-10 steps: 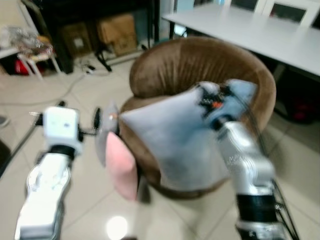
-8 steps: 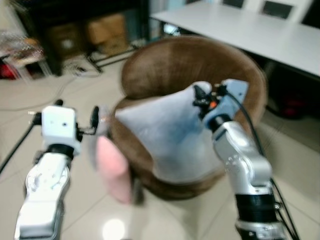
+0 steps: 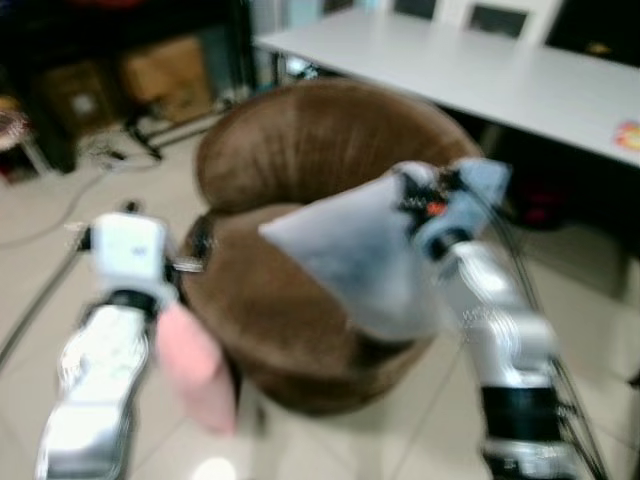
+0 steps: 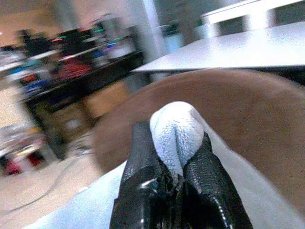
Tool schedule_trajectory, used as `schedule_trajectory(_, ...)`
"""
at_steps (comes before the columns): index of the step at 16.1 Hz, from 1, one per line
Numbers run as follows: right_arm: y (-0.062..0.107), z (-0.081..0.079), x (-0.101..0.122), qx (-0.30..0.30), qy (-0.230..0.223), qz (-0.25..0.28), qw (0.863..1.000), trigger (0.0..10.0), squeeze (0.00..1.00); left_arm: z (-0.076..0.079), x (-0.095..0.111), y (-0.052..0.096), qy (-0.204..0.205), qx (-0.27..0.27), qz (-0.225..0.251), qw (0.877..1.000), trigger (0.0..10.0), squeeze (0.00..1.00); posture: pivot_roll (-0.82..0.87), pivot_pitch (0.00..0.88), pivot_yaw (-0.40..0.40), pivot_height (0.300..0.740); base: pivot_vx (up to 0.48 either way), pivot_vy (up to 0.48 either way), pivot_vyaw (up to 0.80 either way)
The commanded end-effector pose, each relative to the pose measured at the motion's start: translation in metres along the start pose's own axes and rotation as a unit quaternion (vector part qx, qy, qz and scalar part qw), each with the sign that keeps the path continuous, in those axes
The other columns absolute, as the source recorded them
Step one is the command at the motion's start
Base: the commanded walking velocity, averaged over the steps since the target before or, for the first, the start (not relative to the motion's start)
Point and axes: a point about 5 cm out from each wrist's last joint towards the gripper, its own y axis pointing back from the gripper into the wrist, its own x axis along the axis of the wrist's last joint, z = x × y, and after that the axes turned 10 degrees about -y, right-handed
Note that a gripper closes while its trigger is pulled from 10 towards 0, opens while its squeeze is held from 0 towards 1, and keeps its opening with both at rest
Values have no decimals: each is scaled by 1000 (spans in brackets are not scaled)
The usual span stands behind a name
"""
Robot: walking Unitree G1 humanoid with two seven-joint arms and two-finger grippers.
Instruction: Move the pillow to the sofa from floor
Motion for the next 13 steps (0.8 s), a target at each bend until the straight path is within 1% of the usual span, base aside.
schedule_trajectory(1,-3,-16,6,34,-1,17,999,10000,0,-6,-1,1,-7,7,-3,1000,10000,0,65,0,-6,740,285,0,0)
schedule_trajectory(5,-3,-18,6,40,-1,18,999,10000,0,-6,-2,2,-7,6,-4,1000,10000,0,66,0,-5,740,281,0,0)
schedule_trajectory(7,-3,-21,6,53,-2,16,998,10000,0,-5,-2,3,-9,4,-6,1000,10000,0,69,0,-8,740,283,0,0)
schedule_trajectory(8,-2,-25,6,72,6,12,997,10000,0,-4,-3,4,-10,2,-7,1000,10000,0,69,0,-8,740,281,0,0)
schedule_trajectory(9,-2,-26,6,75,7,12,997,10000,0,-4,-3,4,-10,1,-7,1000,10000,0,69,0,-8,740,281,0,0)
schedule_trajectory(11,-2,-30,6,86,13,10,996,10000,0,-5,-2,3,-10,1,-6,1000,10000,0,73,0,-11,740,283,0,800)
schedule_trajectory(13,-3,-30,5,84,6,9,996,10000,0,-6,-1,3,-8,3,-4,1000,10000,0,76,0,-14,740,309,0,0)
